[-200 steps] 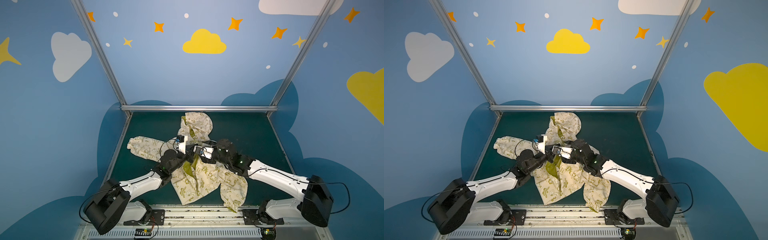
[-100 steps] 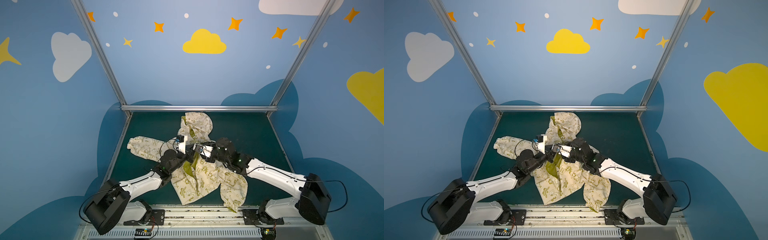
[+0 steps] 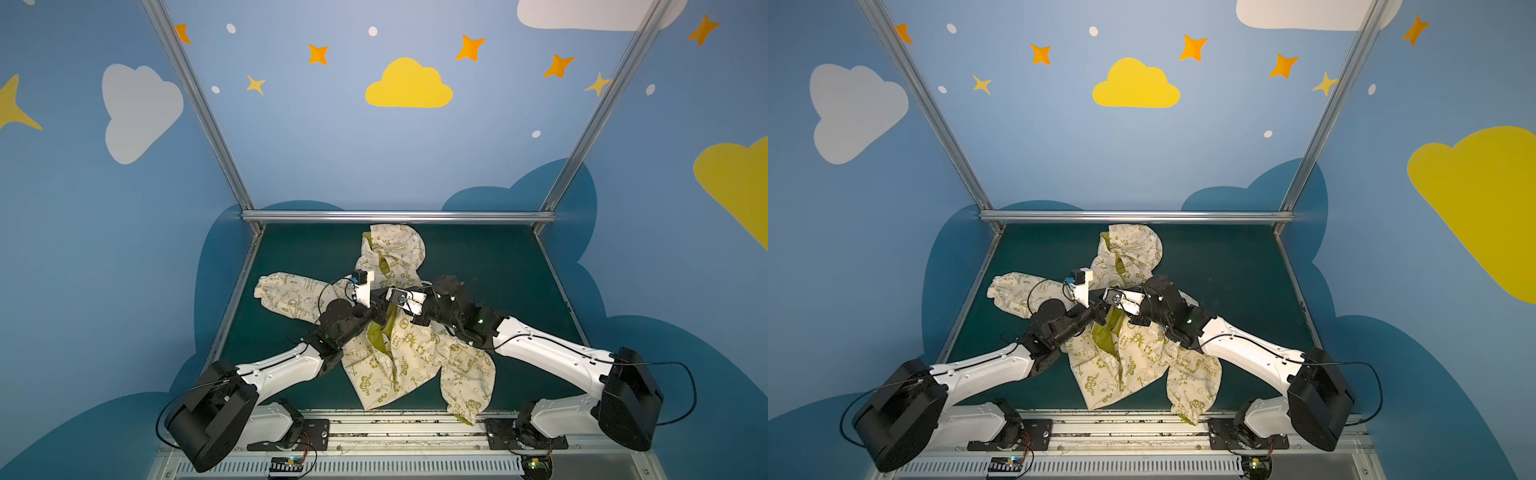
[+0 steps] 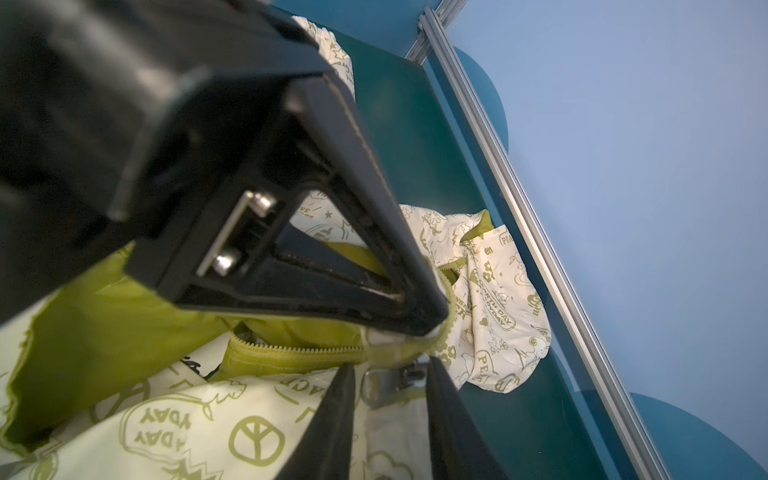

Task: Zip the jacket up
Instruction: 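Grasp the zipper slider with the right gripper while the left holds the hem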

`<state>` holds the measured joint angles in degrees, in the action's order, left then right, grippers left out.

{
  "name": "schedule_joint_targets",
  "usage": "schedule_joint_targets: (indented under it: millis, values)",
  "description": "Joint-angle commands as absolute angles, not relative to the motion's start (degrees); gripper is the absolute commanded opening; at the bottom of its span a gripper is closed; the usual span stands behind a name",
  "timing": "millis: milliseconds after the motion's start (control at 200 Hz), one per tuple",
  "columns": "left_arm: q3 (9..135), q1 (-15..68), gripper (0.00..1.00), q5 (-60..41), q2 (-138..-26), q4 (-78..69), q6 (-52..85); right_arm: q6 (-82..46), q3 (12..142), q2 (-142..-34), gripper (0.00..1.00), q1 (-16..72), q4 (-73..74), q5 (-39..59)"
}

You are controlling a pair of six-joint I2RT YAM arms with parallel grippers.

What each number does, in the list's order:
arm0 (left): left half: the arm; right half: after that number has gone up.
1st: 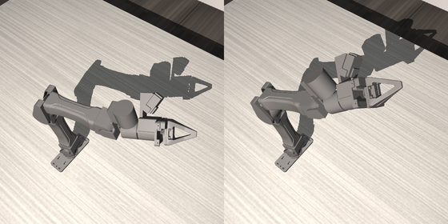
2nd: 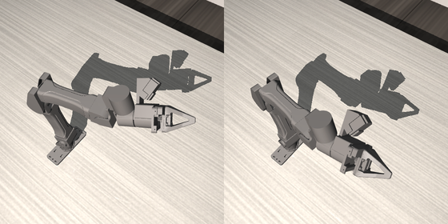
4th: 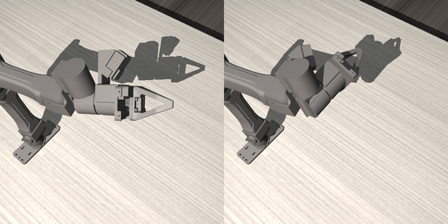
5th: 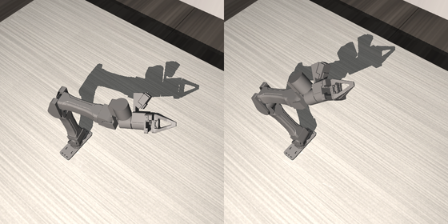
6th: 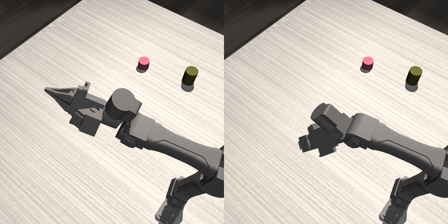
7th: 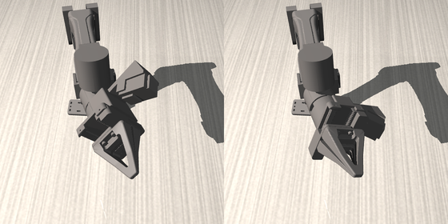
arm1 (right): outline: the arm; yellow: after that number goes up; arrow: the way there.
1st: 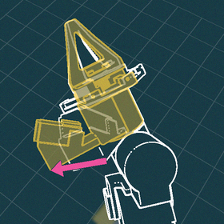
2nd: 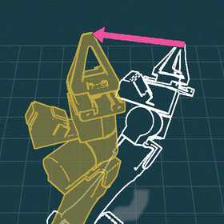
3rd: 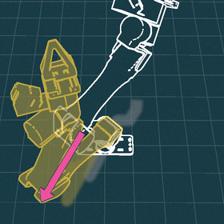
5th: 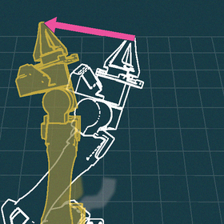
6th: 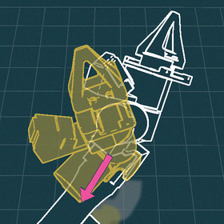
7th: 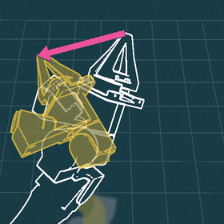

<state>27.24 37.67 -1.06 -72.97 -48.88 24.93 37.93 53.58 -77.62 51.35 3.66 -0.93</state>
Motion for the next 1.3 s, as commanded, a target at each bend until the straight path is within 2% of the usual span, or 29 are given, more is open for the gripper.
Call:
schedule_joint_targets:
  millis: [0, 541, 1181, 1247, 1297]
  values:
    - [26.7, 37.9, 0.03, -0.4, -72.0, -49.2, 24.8, 36.8, 54.5, -75.5, 0.26, 51.0, 4.4, 0.0]
    - [27.1, 38.1, 0.03, 0.0, -71.8, -49.0, 24.5, 37.1, 55.6, -76.4, 0.04, 49.8, 3.6, 1.2]
    - [27.0, 38.2, 0.03, 0.6, -71.3, -48.8, 24.3, 35.6, 56.9, -78.1, 0.11, 49.5, 2.4, 3.2]
    - [26.9, 38.3, 0.03, 0.8, -71.1, -48.7, 24.3, 35.4, 56.8, -78.2, 0.1, 49.5, 2.5, 3.2]
    - [26.9, 38.3, 0.03, 0.8, -71.0, -48.6, 24.2, 35.3, 56.7, -78.2, 0.07, 49.5, 2.4, 3.4]
